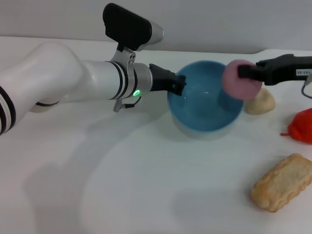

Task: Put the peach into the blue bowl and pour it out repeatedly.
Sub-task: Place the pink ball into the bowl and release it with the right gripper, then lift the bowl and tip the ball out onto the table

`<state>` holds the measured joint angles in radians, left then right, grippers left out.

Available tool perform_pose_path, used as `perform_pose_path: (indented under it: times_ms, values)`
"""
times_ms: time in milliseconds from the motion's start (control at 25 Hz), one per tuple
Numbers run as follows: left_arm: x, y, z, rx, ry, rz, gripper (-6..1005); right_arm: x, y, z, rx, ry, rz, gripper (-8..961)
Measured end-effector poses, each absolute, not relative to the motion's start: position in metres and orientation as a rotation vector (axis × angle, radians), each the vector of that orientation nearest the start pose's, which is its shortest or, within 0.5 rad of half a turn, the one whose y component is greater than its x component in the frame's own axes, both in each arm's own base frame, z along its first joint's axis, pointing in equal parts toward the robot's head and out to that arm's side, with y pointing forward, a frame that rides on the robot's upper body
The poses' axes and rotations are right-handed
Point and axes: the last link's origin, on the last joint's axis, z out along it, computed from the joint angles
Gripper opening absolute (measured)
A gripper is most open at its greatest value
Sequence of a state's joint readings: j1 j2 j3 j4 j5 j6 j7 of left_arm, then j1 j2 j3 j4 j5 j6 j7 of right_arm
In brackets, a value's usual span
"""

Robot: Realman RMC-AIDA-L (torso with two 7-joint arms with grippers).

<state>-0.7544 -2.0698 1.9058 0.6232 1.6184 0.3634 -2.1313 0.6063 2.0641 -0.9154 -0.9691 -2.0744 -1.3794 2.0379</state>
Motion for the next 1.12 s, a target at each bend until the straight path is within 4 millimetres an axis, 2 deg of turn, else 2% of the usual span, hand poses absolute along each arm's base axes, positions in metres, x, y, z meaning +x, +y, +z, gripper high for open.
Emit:
perform_pose_path:
  times_ms: [320, 520, 920, 1040, 1120]
  values:
    - [-0.183, 0.409, -0.119, -2.413, -0.796, -0.191, -1, 0.214, 0.39, 0.007, -2.646, 0.873, 0.415, 45]
    - [-0.183, 0.409, -0.119, -2.413, -0.793, -0.188, -1, 0.222, 0.394, 0.005, -2.603, 0.879, 0.406, 186]
    - [-0.183, 0.41, -0.119, -2.415, -0.785, -0.185, -2, 0.24, 0.393, 0.013, -2.516, 0.879, 0.405, 581]
    - [-0.178, 0.412, -0.118, -2.422, -0.754, -0.186, -1, 0.255, 0.388, 0.023, -2.419, 0.907, 0.465, 581]
    - [-0.174, 0.416, -0.115, -2.428, -0.688, -0.171, -1, 0.274, 0.379, 0.032, -2.318, 0.92, 0.56, 581]
